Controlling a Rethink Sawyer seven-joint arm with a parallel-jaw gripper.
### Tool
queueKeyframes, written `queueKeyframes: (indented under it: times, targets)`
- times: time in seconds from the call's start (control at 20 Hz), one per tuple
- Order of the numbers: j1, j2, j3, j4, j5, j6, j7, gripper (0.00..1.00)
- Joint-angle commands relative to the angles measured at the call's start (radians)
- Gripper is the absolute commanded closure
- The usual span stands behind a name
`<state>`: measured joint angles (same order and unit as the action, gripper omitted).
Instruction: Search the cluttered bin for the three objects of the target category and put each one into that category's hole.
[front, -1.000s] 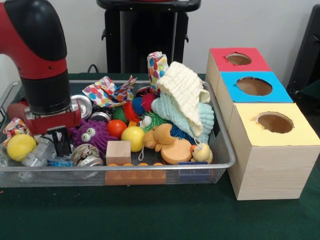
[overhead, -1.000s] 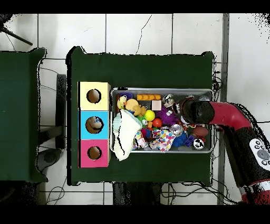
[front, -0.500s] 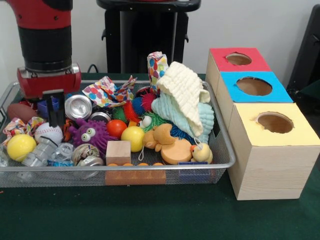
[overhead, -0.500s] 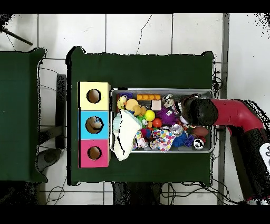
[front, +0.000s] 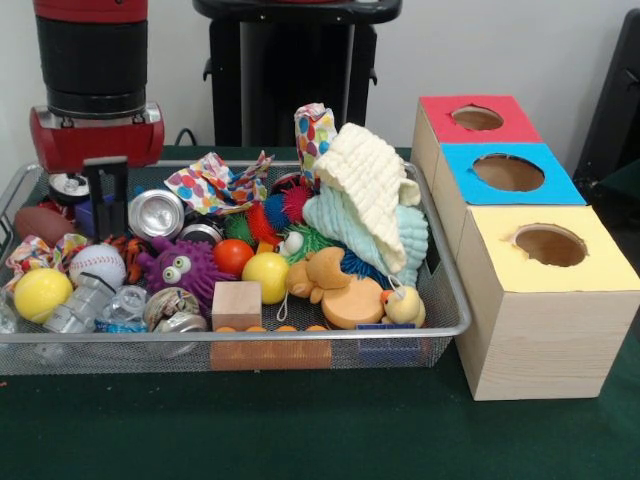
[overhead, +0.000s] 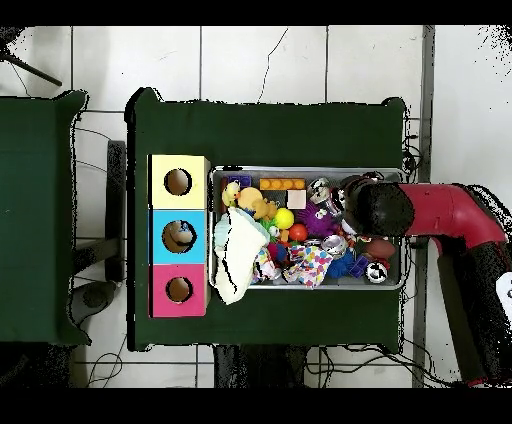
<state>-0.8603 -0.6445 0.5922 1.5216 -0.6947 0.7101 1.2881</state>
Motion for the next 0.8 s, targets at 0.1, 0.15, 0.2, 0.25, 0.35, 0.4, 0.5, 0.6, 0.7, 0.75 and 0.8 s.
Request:
queueKeyframes:
  times: [0.1, 0.15, 0.2, 0.25, 0.35, 0.4, 0.5, 0.6, 0.7, 0.75, 0.8]
  targets:
    - [-0.027, 0.136, -0.060, 0.022, -0.047, 0.012, -0.065, 1.00]
    - [-0.034, 0.144, -0.063, 0.025, -0.046, 0.007, -0.063, 1.00]
    - [-0.039, 0.146, -0.063, 0.033, -0.047, 0.001, -0.063, 1.00]
    - [-0.044, 0.146, -0.065, 0.043, -0.051, -0.010, -0.060, 1.00]
    - [-0.056, 0.140, -0.067, 0.069, -0.062, -0.044, -0.054, 1.00]
    - [-0.066, 0.143, -0.063, 0.080, -0.069, -0.062, -0.059, 1.00]
    - [-0.088, 0.166, -0.052, 0.086, -0.085, -0.094, -0.081, 1.00]
    - [-0.114, 0.202, -0.032, 0.077, -0.100, -0.113, -0.123, 1.00]
    - [-0.138, 0.229, -0.008, 0.067, -0.116, -0.120, -0.181, 1.00]
    - [-0.151, 0.242, 0.007, 0.061, -0.124, -0.118, -0.218, 1.00]
    - [-0.165, 0.251, 0.026, 0.060, -0.133, -0.118, -0.258, 1.00]
